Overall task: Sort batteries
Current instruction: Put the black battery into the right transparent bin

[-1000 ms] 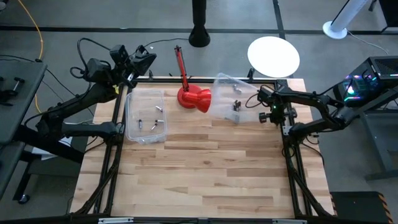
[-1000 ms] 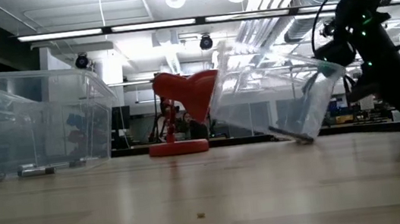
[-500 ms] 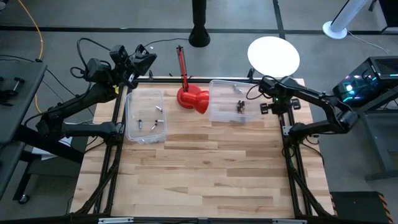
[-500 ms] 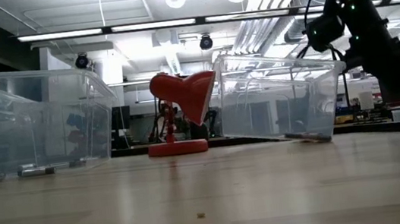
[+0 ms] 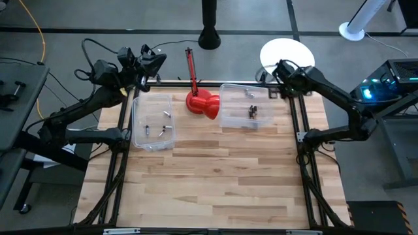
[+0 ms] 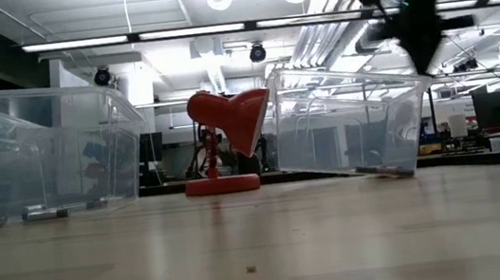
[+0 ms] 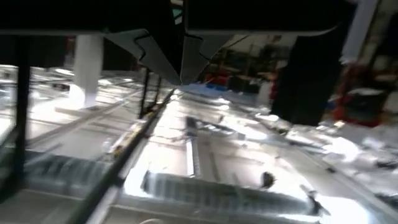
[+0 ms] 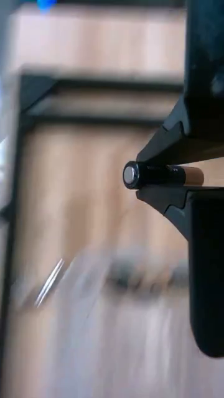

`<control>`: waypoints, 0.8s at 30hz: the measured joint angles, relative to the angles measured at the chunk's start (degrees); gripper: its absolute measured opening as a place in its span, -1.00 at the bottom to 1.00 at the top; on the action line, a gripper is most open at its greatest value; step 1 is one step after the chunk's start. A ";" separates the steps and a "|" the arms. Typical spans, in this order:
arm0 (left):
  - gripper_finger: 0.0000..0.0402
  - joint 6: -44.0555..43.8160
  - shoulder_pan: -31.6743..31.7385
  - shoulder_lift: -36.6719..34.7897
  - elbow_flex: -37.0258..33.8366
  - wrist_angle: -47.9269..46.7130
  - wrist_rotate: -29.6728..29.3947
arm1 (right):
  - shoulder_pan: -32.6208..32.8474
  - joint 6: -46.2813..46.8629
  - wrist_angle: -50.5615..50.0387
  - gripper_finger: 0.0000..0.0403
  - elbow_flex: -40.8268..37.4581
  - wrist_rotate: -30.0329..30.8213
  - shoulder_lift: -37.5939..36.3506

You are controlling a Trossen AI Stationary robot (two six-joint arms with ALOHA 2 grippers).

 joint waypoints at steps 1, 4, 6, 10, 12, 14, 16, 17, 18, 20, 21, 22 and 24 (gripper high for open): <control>-1.00 -0.24 0.28 0.11 0.00 -1.04 -0.76 | 1.00 -1.06 3.17 -0.90 1.16 -0.48 -0.01; -1.00 -3.44 1.11 0.53 0.00 -3.29 -0.80 | 4.12 -2.21 13.18 -0.90 2.73 -3.87 -0.02; -1.00 -5.64 1.33 0.81 0.00 -3.83 -0.15 | 6.12 -2.30 17.94 -0.90 2.18 -8.10 0.18; -1.00 -6.76 1.26 1.21 0.00 -4.16 0.26 | 10.66 -1.80 21.53 -0.87 -0.57 -9.70 1.49; -1.00 -6.76 1.26 1.15 0.00 -4.05 -0.17 | 12.17 -3.08 22.82 -0.74 -1.70 -8.94 2.21; -0.99 -6.76 1.27 1.14 0.00 -3.92 -0.92 | 12.98 -6.89 24.14 -0.56 -2.61 -8.96 3.18; -0.96 -6.76 1.31 1.16 0.00 -3.98 -2.50 | 13.01 -10.23 25.26 -0.36 -3.15 -8.97 4.21; -0.94 -6.79 1.31 1.16 0.00 -3.96 -3.46 | 12.67 -11.44 27.09 -0.27 -3.45 -9.00 4.62; -0.93 -6.72 1.32 1.25 0.00 -3.91 -4.38 | 12.25 -12.54 29.87 -0.19 -3.77 -9.05 4.99; -0.91 -5.83 1.37 2.44 0.88 -4.67 -5.76 | 11.29 -14.93 37.30 -0.06 -4.37 -9.83 5.92; -0.92 -5.26 1.49 3.63 1.93 -6.12 -5.91 | 10.85 -15.61 40.70 -0.01 -4.50 -10.97 6.45; -0.93 -4.92 1.84 4.98 3.31 -8.64 -5.85 | 10.33 -15.91 43.52 0.01 -4.50 -12.22 7.11; -0.97 -4.82 2.99 8.25 7.16 -15.00 -4.49 | 9.25 -15.96 45.67 0.03 -4.14 -16.04 8.13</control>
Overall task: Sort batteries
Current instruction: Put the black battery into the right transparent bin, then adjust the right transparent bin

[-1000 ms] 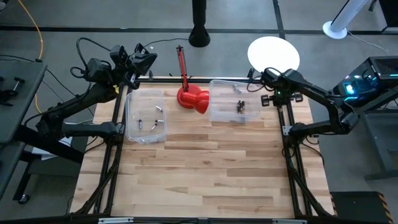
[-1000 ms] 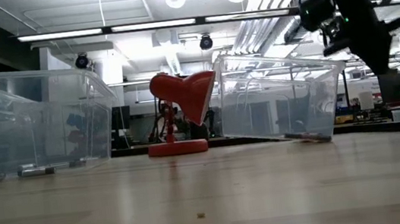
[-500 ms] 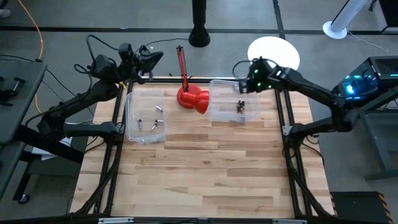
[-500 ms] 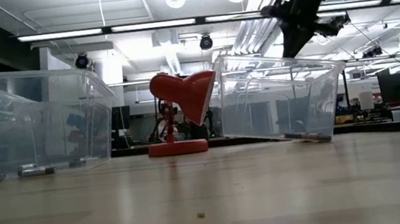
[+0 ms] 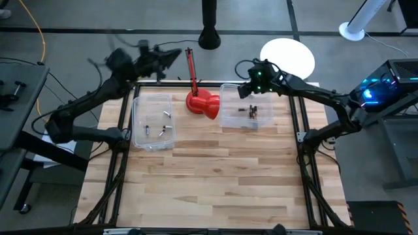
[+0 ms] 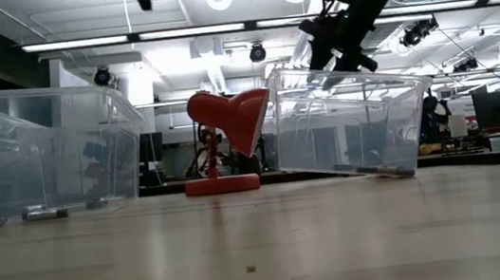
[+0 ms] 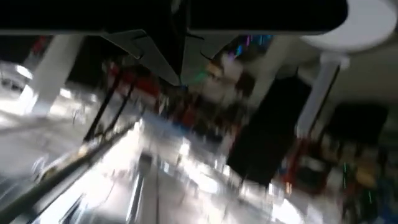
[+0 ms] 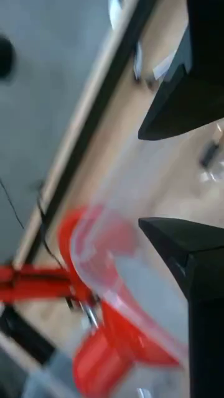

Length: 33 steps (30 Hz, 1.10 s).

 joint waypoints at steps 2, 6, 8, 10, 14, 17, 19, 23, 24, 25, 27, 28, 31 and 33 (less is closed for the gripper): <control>-0.99 -0.07 1.12 3.30 4.81 -6.21 3.82 | -0.89 0.54 -0.78 0.03 0.70 -6.15 0.35; -1.00 6.95 2.08 8.26 13.47 -17.64 7.59 | -1.12 -1.25 -1.02 -0.06 3.03 -12.26 -0.11; -1.00 12.40 2.08 10.84 16.23 -21.06 6.07 | -1.17 -2.59 1.40 -0.12 4.79 -7.39 0.26; -1.00 15.04 2.45 13.51 17.74 -22.53 4.30 | -2.69 -3.35 2.31 -0.21 6.63 -4.50 2.09; -1.00 13.89 4.19 16.76 18.07 -19.39 6.42 | -4.60 -1.04 2.20 -0.52 9.58 -3.60 8.13; -1.00 13.10 4.96 17.52 18.11 -19.23 8.30 | -4.37 0.73 5.42 -0.85 11.86 -5.17 13.09; -1.00 13.79 5.01 17.62 18.11 -20.64 8.44 | -4.39 1.82 7.03 -0.95 13.90 -7.53 16.89; -1.00 15.47 5.01 16.37 18.11 -24.01 8.44 | -4.14 2.14 5.66 -0.98 21.04 -8.40 22.77; -1.00 15.98 5.01 15.94 18.11 -25.27 8.44 | -4.12 1.47 4.43 -0.99 23.04 -8.71 24.09; -1.00 16.38 5.01 15.54 18.11 -26.48 8.44 | -4.10 0.83 2.47 -0.99 25.10 -9.51 25.46; -1.00 16.52 5.02 14.93 18.11 -29.62 8.44 | -3.94 -0.84 -3.00 -0.99 29.21 -11.84 27.76; -1.00 16.54 5.01 14.63 18.11 -31.06 8.44 | -3.75 -2.28 -6.05 -1.00 31.54 -12.65 28.76; -1.00 17.68 5.01 13.59 18.11 -34.55 10.38 | -3.00 -6.55 -14.50 -1.00 36.88 -11.52 30.09; -1.00 17.96 4.84 13.06 18.11 -36.59 11.80 | -2.42 -8.13 -17.97 -1.00 38.30 -10.93 30.41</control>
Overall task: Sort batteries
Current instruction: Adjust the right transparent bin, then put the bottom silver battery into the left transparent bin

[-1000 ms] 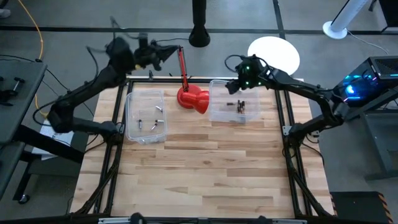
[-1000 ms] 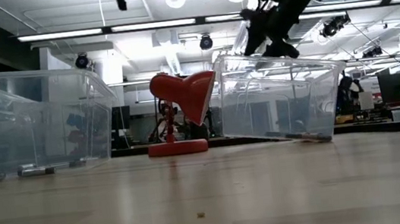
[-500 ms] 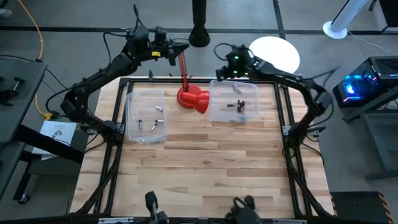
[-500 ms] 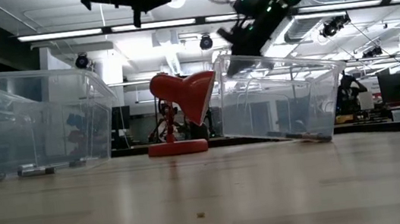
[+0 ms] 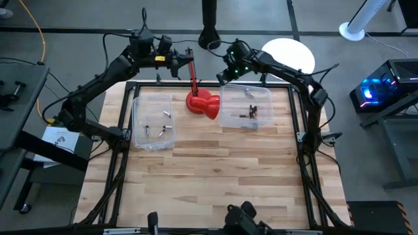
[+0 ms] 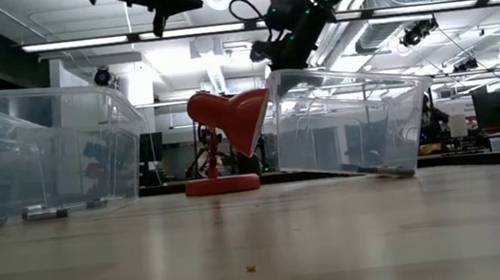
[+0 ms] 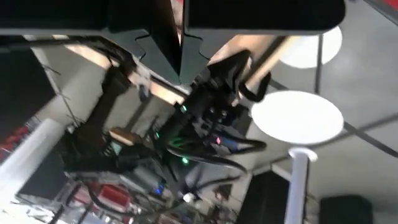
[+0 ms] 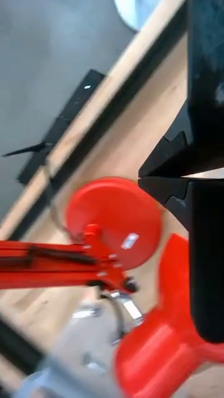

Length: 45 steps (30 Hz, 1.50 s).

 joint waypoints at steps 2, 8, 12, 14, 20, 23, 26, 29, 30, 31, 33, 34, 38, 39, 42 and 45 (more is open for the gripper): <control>-1.00 0.07 -0.36 -0.28 0.00 -2.51 1.52 | 0.81 -1.00 -3.03 -1.00 0.39 0.00 0.14; -1.00 2.50 -2.28 -0.74 0.00 -9.32 3.34 | 4.56 -2.78 -9.06 -1.00 -2.32 2.75 0.17; -1.00 2.45 -4.30 -0.71 -0.02 -11.41 6.25 | 8.81 -3.85 -15.71 -1.00 -2.31 1.79 -0.43; -1.00 2.09 -5.65 -0.92 -0.02 -12.56 6.84 | 11.42 -4.31 -18.71 -1.00 -2.32 0.76 -0.85; -1.00 3.31 -8.59 -2.10 -0.02 -15.95 7.14 | 20.51 -4.22 -27.85 -1.00 -2.36 -0.18 -4.73; -1.00 3.20 -8.92 -3.02 -0.02 -14.92 6.75 | 20.79 -1.73 -27.42 -1.00 -2.42 6.50 -8.96; -1.00 3.11 -8.04 -4.08 -0.02 -13.03 5.70 | 13.85 -0.22 -25.18 -1.00 -2.27 9.55 -13.58; -1.00 3.06 -6.43 -4.49 -0.02 -10.26 5.54 | 2.71 -0.09 -22.71 -1.00 -2.30 9.71 -14.11; -1.00 2.92 -5.89 -4.48 -0.02 -9.91 5.45 | -1.26 -0.17 -21.86 -1.00 -2.34 9.74 -13.37; -1.00 2.54 -5.41 -4.46 -0.02 -9.92 5.44 | -4.79 -0.18 -21.05 -1.00 -2.36 9.71 -12.41; -1.00 1.71 -4.78 -4.38 -0.06 -9.94 5.38 | -11.40 -0.69 -19.34 -1.00 -2.36 8.53 -9.93; -1.00 1.26 -4.73 -4.42 -0.48 -9.34 5.43 | -14.14 -1.27 -18.70 -1.00 -2.36 8.33 -8.30; -1.00 -0.72 -6.25 -5.08 -3.40 -9.32 5.45 | -21.10 -2.08 -18.90 -1.00 -2.42 3.99 -0.54; -1.00 -1.68 -7.05 -5.30 -4.56 -9.16 5.45 | -22.07 -2.88 -18.89 -1.00 -2.44 0.81 1.28; -1.00 -4.93 -10.08 -6.80 -9.36 -7.37 5.28 | -23.41 -4.51 -17.07 -1.00 -2.44 -4.20 5.49; -1.00 -10.19 -13.44 -9.37 -15.01 -4.61 2.64 | -23.62 -6.46 -17.55 -1.00 -2.44 -3.37 8.04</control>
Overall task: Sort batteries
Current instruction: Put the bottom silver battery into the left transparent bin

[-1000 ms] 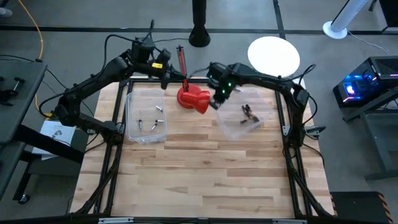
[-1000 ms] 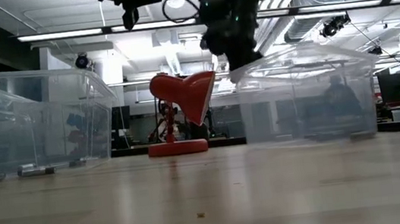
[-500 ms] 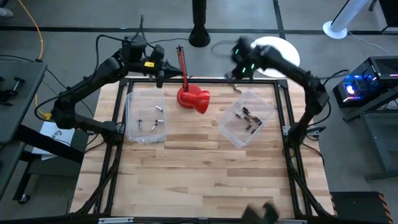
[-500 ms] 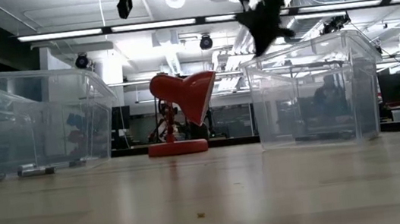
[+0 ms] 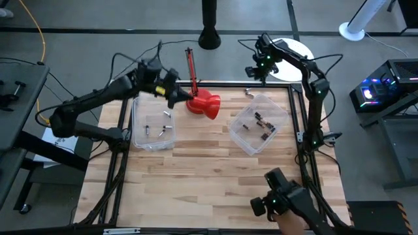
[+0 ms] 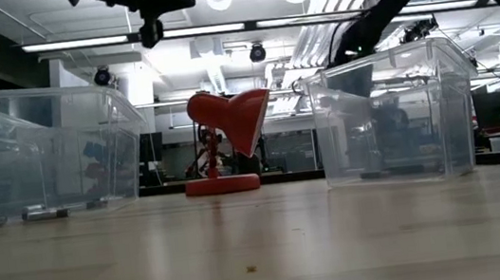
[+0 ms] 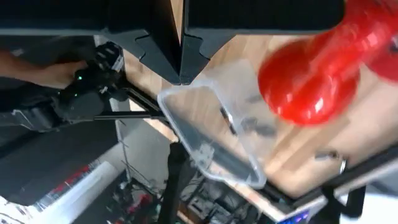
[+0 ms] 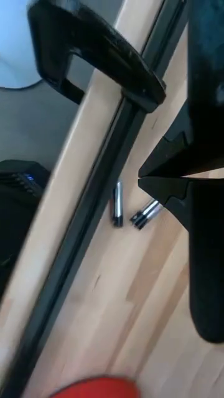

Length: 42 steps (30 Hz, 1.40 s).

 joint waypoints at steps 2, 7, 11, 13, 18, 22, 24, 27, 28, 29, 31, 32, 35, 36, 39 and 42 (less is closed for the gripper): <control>-1.00 -2.98 -1.88 -2.41 -3.77 2.57 -3.04 | 0.19 -1.88 -1.25 -1.00 0.00 0.08 0.86; -1.00 -9.59 -4.42 -9.55 -12.53 10.17 -9.73 | 2.57 -6.90 -2.87 -1.00 0.04 0.42 3.07; -1.00 -12.58 -5.25 -14.53 -17.66 11.97 -14.25 | 4.68 -8.94 -0.93 -1.00 0.06 0.41 4.81; -1.00 -13.89 -5.26 -16.44 -19.29 11.97 -15.37 | 5.51 -10.61 -1.06 -1.00 0.06 0.83 5.85; -1.00 -15.87 -5.81 -19.33 -21.36 11.70 -17.20 | 6.38 -14.46 -1.13 -0.99 0.04 5.22 6.79; -1.00 -15.88 -6.24 -19.51 -21.36 11.87 -17.35 | 6.34 -16.95 -0.63 -0.87 0.04 5.35 6.84; -1.00 -15.85 -6.37 -19.47 -21.36 11.80 -17.35 | 6.35 -18.47 -0.77 -0.74 -0.52 5.35 6.84; -1.00 -15.86 -6.65 -19.38 -21.36 11.54 -17.29 | 7.04 -18.71 -1.60 -0.52 -2.76 4.99 6.88; -1.00 -15.86 -6.83 -19.36 -21.36 11.56 -17.33 | 7.42 -18.81 -1.48 -0.46 -3.69 4.45 6.86; -1.00 -15.84 -6.86 -19.38 -21.36 11.62 -17.25 | 7.83 -19.34 -0.95 -0.39 -4.68 4.56 6.84; -1.00 -15.82 -6.86 -19.41 -21.36 11.62 -17.22 | 8.65 -19.96 1.21 -0.29 -6.64 5.50 6.53; -1.00 -15.81 -6.85 -19.37 -21.36 11.58 -17.25 | 8.98 -19.75 2.04 -0.25 -7.26 5.83 6.44; -1.00 -15.77 -6.85 -19.33 -21.36 11.58 -17.42 | 10.00 -18.68 3.52 -0.20 -7.98 6.62 6.36; -1.00 -15.77 -6.85 -19.34 -21.36 11.56 -17.43 | 10.42 -18.71 3.62 -0.19 -8.00 7.14 6.40; -1.00 -15.75 -6.85 -19.34 -21.36 11.56 -17.44 | 11.71 -19.34 3.57 -0.20 -8.02 10.65 6.46; -1.00 -14.71 -6.85 -19.32 -21.36 11.54 -17.45 | 13.15 -20.08 3.35 -0.30 -8.04 15.00 6.53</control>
